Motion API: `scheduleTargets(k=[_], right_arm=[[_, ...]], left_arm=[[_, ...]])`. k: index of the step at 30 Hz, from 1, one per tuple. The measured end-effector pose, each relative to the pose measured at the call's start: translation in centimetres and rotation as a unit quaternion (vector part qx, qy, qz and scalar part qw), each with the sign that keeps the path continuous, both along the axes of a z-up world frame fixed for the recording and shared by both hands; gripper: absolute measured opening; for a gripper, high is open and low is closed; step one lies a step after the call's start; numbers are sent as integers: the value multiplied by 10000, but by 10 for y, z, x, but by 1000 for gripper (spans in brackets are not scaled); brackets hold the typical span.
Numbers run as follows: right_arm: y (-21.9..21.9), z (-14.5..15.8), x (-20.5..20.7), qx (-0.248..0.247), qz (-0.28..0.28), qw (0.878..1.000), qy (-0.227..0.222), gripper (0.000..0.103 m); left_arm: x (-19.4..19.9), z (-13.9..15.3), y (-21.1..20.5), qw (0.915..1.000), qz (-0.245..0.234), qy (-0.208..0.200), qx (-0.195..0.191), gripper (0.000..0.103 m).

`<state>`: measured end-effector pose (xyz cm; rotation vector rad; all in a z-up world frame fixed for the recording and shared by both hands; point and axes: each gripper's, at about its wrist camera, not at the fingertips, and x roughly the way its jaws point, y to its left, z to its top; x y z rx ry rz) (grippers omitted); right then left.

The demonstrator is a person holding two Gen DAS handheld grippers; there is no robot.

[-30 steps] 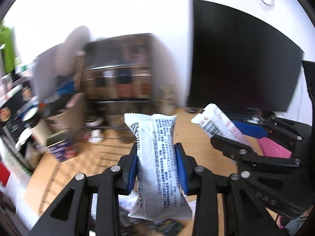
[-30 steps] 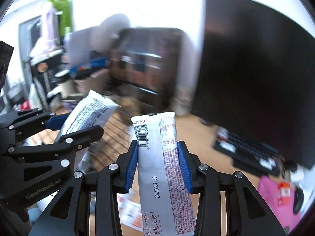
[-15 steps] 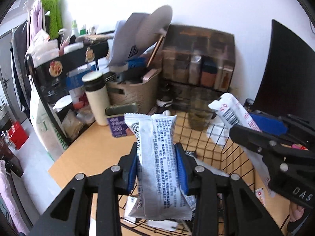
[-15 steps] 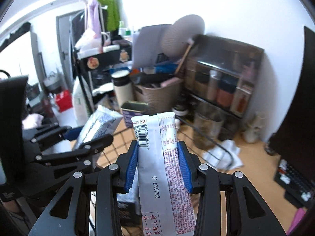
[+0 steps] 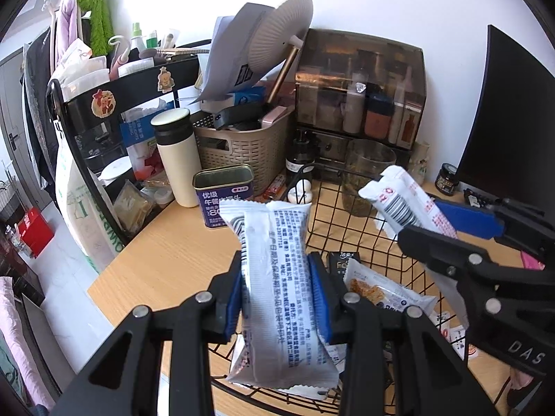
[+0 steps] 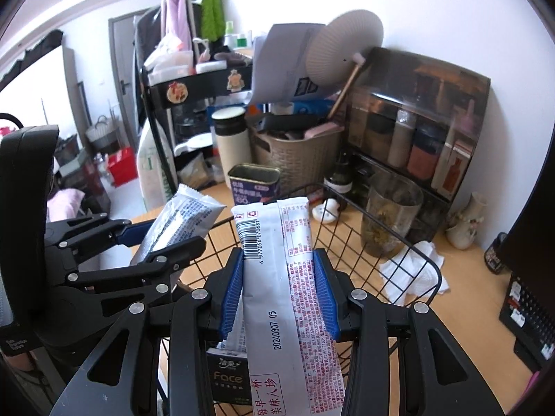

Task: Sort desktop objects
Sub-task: 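Carry both snack bars over the wire basket and open both grippers, then move both open grippers back to the desk toward the sachets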

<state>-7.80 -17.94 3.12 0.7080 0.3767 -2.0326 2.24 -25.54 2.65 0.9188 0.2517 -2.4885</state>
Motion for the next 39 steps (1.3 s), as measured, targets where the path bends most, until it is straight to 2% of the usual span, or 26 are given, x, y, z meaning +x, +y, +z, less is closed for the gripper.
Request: scheduleTargets(k=[2, 3, 4, 6, 14, 19, 24, 28, 30, 34, 36, 39], right_arm=[[0, 0, 1, -7, 22, 10000, -9, 40], [0, 0, 2, -6, 19, 10000, 25, 42], [0, 1, 2, 4, -47, 9999, 128, 42], [2, 3, 4, -13, -197, 9994, 296, 50], [5, 7, 3, -81, -152, 9996, 220, 50], [14, 12, 3, -116, -182, 9996, 194, 50], [57, 27, 1, -173, -450, 9981, 390, 50], [112, 21, -10, -48, -886, 9952, 417, 50], [139, 10, -18, 101, -1131, 9929, 342, 50], [184, -22, -38, 436, -1446, 9885, 23, 50], [196, -44, -45, 632, -1450, 9872, -198, 50], [198, -79, -51, 928, -1183, 9874, -491, 50]], left_arm=[[1, 0, -1, 9999, -44, 57, 82, 40], [1, 0, -2, 9998, -115, 77, 136, 51], [0, 0, -2, 9997, -167, 89, 166, 58], [3, 2, -3, 9998, -15, 188, 94, 71], [4, 3, -5, 9997, -26, 217, 118, 74], [5, 5, 5, 9992, -116, 265, 275, 74], [4, 12, 49, 9958, -790, 319, 328, 74], [-5, 8, 107, 9890, -1433, 183, 334, 74], [-11, 1, 144, 9825, -1808, 25, 445, 74], [-17, -21, 206, 9713, -2326, -289, 396, 74], [-22, -43, 230, 9657, -2494, -574, 431, 74], [-22, -75, 243, 9622, -2483, -965, 566, 74]])
